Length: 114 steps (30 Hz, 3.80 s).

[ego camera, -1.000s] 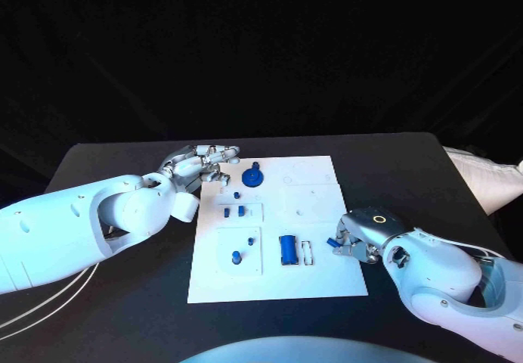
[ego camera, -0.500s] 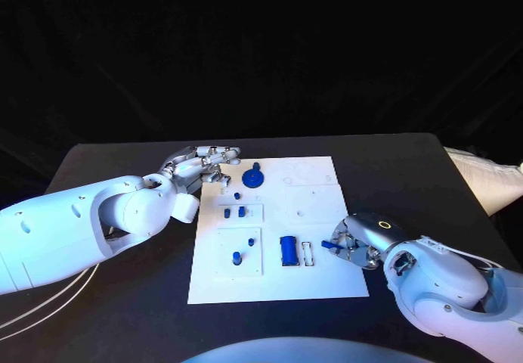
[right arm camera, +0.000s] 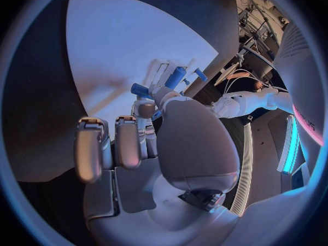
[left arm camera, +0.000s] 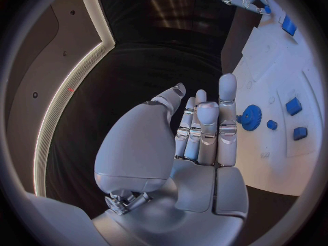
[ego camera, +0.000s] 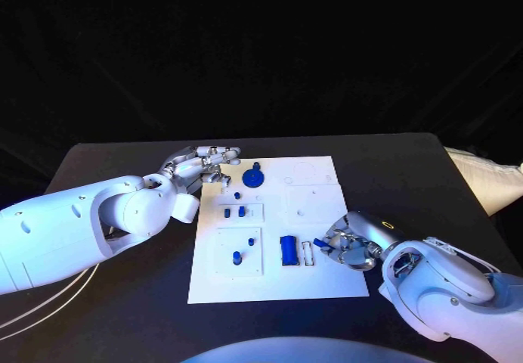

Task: Assemble the parts on the task board

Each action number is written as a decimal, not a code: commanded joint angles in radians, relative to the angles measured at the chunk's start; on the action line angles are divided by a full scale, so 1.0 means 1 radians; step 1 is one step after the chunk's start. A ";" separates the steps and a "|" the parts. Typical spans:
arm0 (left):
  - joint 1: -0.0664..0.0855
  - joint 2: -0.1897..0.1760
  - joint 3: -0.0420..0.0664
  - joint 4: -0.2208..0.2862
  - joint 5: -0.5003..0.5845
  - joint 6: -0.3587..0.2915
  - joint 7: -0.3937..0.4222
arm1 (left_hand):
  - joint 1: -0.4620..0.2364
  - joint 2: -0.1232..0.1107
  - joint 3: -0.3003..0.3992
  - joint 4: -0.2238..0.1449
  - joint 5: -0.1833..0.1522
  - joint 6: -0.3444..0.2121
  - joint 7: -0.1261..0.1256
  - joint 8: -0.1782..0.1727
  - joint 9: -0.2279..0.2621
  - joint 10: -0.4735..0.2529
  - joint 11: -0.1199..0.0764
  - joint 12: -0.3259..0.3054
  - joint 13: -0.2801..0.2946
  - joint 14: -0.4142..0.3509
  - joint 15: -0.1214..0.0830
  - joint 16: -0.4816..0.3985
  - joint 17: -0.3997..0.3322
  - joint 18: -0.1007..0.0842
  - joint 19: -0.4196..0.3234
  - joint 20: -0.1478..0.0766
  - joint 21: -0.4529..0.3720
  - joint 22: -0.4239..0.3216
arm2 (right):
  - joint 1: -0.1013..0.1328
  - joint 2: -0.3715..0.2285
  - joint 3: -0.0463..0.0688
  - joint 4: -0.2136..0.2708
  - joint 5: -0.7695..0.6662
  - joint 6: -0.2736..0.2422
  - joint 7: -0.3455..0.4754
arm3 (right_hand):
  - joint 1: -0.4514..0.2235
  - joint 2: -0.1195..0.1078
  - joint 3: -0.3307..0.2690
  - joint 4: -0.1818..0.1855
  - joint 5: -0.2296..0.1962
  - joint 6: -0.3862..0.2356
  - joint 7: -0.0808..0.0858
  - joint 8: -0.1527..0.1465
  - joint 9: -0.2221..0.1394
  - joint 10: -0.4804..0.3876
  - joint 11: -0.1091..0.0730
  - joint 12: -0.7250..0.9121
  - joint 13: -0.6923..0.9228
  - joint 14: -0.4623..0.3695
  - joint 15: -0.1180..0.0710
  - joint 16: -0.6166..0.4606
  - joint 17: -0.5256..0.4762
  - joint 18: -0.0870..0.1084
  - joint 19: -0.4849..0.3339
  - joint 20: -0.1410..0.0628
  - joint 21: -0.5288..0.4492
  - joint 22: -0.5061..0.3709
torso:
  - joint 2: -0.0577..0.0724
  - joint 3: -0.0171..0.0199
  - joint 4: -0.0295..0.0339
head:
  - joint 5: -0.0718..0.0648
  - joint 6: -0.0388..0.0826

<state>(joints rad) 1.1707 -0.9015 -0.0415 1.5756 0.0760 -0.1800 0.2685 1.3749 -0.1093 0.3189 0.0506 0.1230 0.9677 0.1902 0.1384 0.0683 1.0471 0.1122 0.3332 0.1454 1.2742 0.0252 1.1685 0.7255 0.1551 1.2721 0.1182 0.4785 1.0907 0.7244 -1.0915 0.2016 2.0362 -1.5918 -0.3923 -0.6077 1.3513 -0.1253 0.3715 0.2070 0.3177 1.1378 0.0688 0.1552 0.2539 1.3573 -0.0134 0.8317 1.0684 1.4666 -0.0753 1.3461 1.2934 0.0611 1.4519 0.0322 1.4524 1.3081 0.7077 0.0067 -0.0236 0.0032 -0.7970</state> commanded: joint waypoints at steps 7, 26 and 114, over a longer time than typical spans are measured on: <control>0.000 0.002 0.001 0.006 -0.026 0.024 0.002 | 0.015 0.001 -0.005 -0.003 -0.002 -0.008 0.000 0.008 0.000 -0.009 0.000 0.007 0.002 -0.007 0.002 0.002 -0.004 0.020 0.000 0.007 -0.007 -0.002 | 0.001 0.024 -0.001 -0.020 0.105 0.028 -0.004 | -0.055 -0.007 -0.005 0.014 0.055 0.014 -0.005 0.005 0.066 0.017 -0.001 0.016 0.013 0.058 -0.004 0.013 0.011 -0.015 0.012 0.000 0.008 0.082 | 0.000 -0.0007 0.0002 | 0.001 -0.001; 0.000 -0.001 0.001 0.012 -0.035 0.025 0.001 | 0.016 0.001 -0.005 -0.004 -0.002 -0.008 0.000 0.009 0.000 -0.010 0.000 0.007 0.002 -0.008 0.002 0.002 -0.005 0.020 0.000 0.007 -0.009 -0.003 | 0.001 0.063 -0.002 -0.049 0.112 0.068 -0.008 | -0.140 -0.004 -0.083 0.052 0.133 0.024 -0.007 0.003 0.075 0.030 -0.002 0.040 0.037 0.060 -0.005 0.022 0.023 -0.016 0.015 -0.002 0.012 0.089 | 0.000 0.0006 -0.0014 | 0.006 -0.008; -0.003 0.006 0.000 -0.024 -0.009 0.024 0.009 | 0.014 0.002 -0.012 -0.001 -0.002 -0.012 0.001 0.012 0.000 -0.015 0.001 0.014 0.001 -0.030 0.003 -0.020 -0.048 0.025 -0.014 0.008 -0.048 -0.020 | 0.089 0.042 0.003 -0.126 0.570 -0.143 0.353 | -0.024 0.069 -0.465 0.020 -0.102 -0.046 0.031 -0.079 0.062 -0.120 0.032 -0.319 -0.153 -0.001 0.023 -0.200 -0.203 0.033 -0.117 0.022 -0.145 -0.117 | -0.021 -0.0057 -0.0031 | 0.000 0.010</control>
<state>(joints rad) 1.1679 -0.8989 -0.0421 1.5541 0.0470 -0.1701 0.2607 1.3841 -0.1081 0.3127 0.0513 0.1230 0.9622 0.1920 0.1464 0.0683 1.0400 0.1122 0.3411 0.1456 1.2531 0.0277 1.1592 0.6918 0.1716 1.2645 0.1257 0.4392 1.0740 0.8071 -1.0498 0.2045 1.9244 -1.2685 -0.4541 -0.4512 1.3154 -0.0567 -0.0887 0.2277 0.2113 1.1019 0.0972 0.0805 0.3181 1.2546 0.0159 0.5427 0.9361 1.4648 -0.0619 1.1797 1.1236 0.0845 1.3529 0.0517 1.3307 1.2213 0.6976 0.0048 -0.0263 0.0042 -0.7917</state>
